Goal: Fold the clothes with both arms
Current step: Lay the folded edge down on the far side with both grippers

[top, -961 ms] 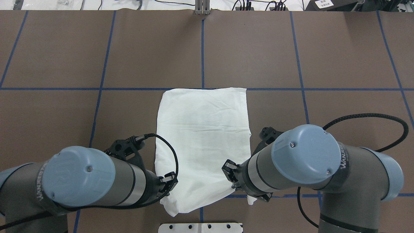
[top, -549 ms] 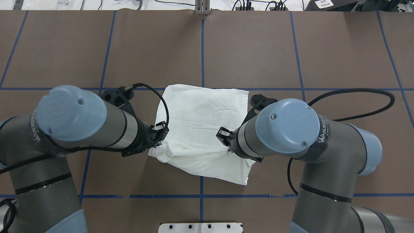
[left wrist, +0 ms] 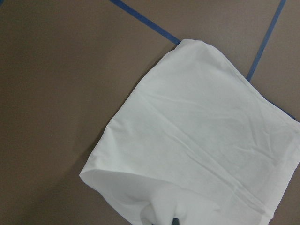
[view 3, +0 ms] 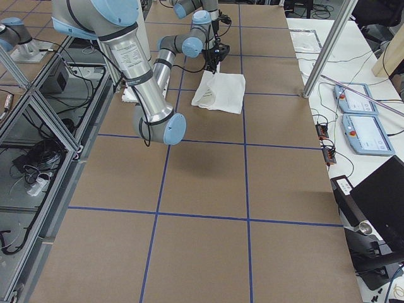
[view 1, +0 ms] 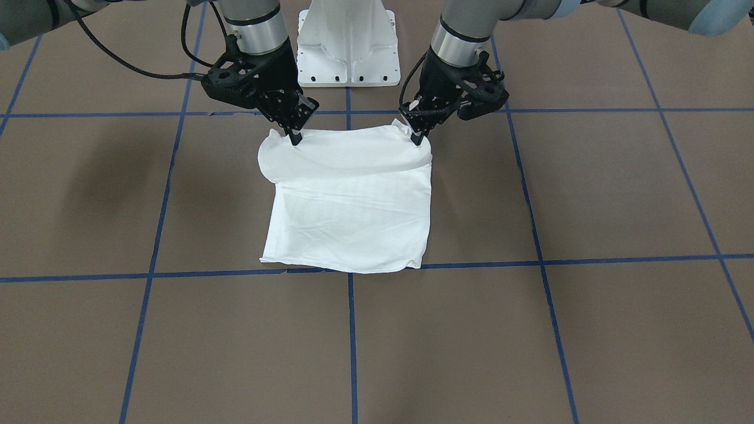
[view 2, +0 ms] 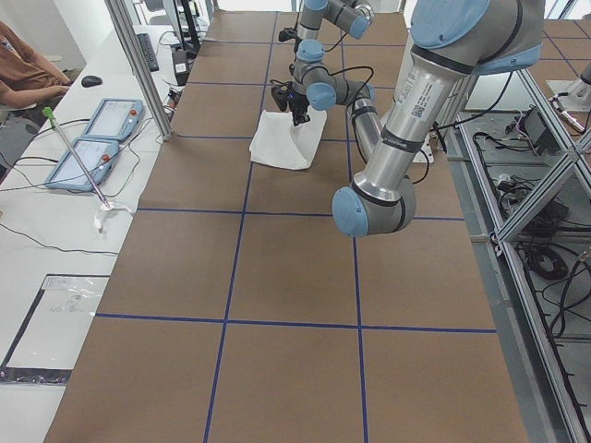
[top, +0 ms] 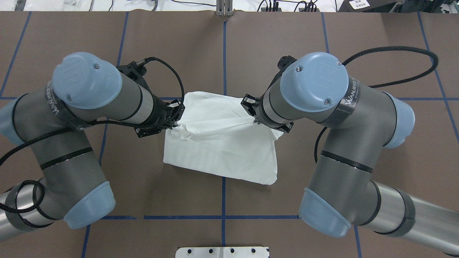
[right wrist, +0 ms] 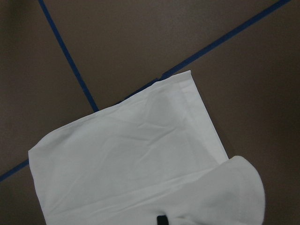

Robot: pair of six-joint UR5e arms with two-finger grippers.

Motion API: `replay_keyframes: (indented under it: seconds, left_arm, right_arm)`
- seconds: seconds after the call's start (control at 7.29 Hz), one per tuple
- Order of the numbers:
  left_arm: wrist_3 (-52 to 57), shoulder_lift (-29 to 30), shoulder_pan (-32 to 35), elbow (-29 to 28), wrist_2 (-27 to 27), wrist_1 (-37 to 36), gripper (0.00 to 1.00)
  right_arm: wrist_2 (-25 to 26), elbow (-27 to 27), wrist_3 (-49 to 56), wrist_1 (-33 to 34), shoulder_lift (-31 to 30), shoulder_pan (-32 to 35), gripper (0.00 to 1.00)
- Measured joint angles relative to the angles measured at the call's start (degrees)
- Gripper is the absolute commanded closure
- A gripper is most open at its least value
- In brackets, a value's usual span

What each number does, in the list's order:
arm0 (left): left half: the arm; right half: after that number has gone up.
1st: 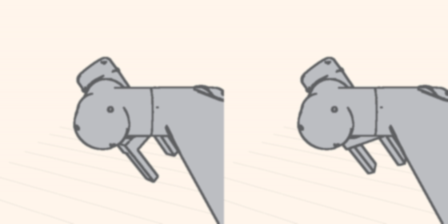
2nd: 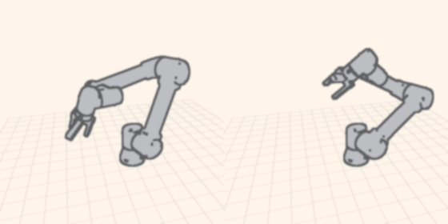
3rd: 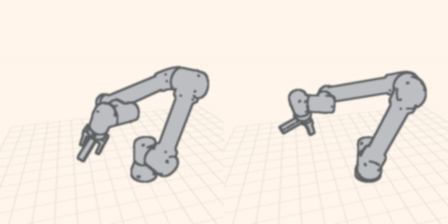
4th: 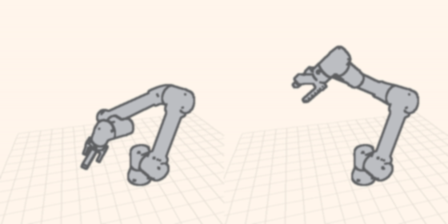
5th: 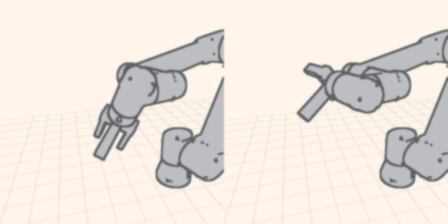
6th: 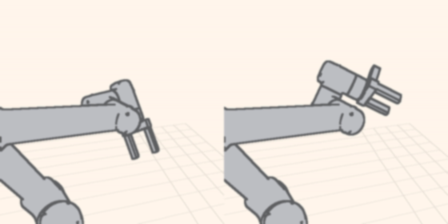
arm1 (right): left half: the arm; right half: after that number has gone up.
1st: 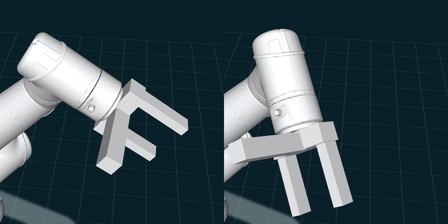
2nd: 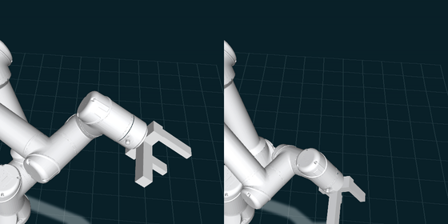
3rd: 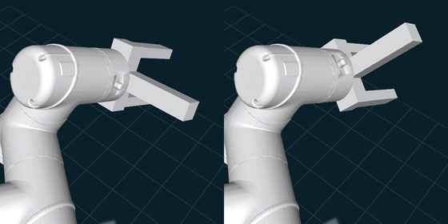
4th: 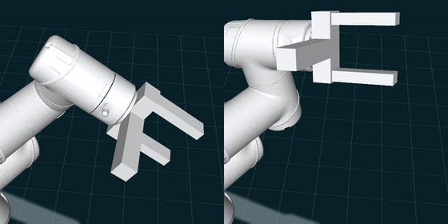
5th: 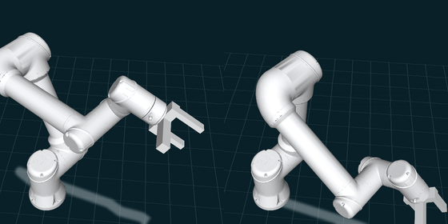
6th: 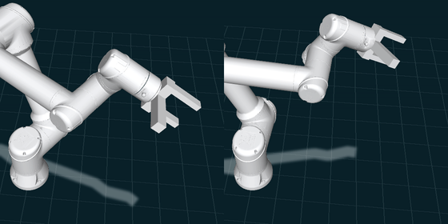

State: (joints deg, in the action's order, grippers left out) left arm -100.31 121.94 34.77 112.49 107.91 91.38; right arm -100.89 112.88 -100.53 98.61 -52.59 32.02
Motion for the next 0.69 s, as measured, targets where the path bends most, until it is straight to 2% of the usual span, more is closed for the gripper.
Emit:
replay_keyframes:
  seconds: [0.69]
  left_arm:
    - [1.3,3.5,4.9,-12.6,0.0,9.1,1.00]
  right_arm:
    - [-5.4,-19.7,0.0,-4.3,9.9,5.3,1.00]
